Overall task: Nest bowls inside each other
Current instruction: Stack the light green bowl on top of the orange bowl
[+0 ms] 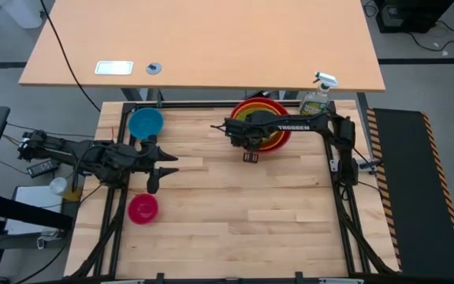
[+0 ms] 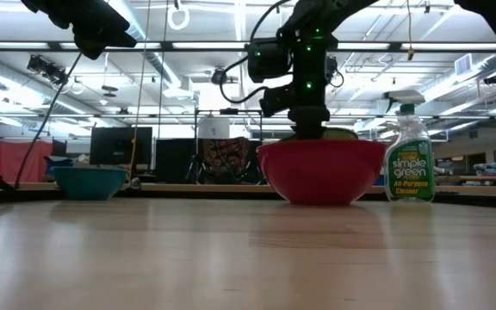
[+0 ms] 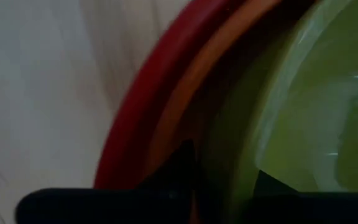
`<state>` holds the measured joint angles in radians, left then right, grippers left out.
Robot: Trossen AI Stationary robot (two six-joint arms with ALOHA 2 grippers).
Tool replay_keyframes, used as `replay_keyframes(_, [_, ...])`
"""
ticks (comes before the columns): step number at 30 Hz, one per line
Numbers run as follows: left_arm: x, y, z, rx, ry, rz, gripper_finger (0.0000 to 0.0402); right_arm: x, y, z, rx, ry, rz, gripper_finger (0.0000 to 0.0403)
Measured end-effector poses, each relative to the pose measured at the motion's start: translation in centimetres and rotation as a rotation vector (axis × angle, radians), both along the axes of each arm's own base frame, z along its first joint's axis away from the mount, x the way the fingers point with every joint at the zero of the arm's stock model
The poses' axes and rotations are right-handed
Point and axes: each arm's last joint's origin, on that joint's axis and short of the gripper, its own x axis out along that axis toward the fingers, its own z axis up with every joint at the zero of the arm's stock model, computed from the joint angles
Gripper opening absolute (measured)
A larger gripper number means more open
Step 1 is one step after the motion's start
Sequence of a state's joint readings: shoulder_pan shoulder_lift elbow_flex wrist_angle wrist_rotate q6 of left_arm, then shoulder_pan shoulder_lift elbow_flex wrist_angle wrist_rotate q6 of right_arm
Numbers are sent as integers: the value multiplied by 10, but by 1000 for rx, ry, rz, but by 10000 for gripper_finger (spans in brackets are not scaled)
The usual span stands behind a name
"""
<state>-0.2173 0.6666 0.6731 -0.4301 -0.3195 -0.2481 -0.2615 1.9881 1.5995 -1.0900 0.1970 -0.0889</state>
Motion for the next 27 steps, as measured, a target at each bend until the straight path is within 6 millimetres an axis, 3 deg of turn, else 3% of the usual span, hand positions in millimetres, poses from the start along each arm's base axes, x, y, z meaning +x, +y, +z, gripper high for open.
replay_keyframes(8, [0, 0, 0, -4, 0, 2, 181, -4, -6, -2, 4, 18, -33, 122])
replay_keyframes(13, [0, 0, 0, -3, 0, 3, 181, -6, -4, 7, 19, 48, -29, 154])
replay_keyframes(27, [-1, 0, -2, -41, 13, 13, 181, -4, -5, 50, 20, 45, 3, 169])
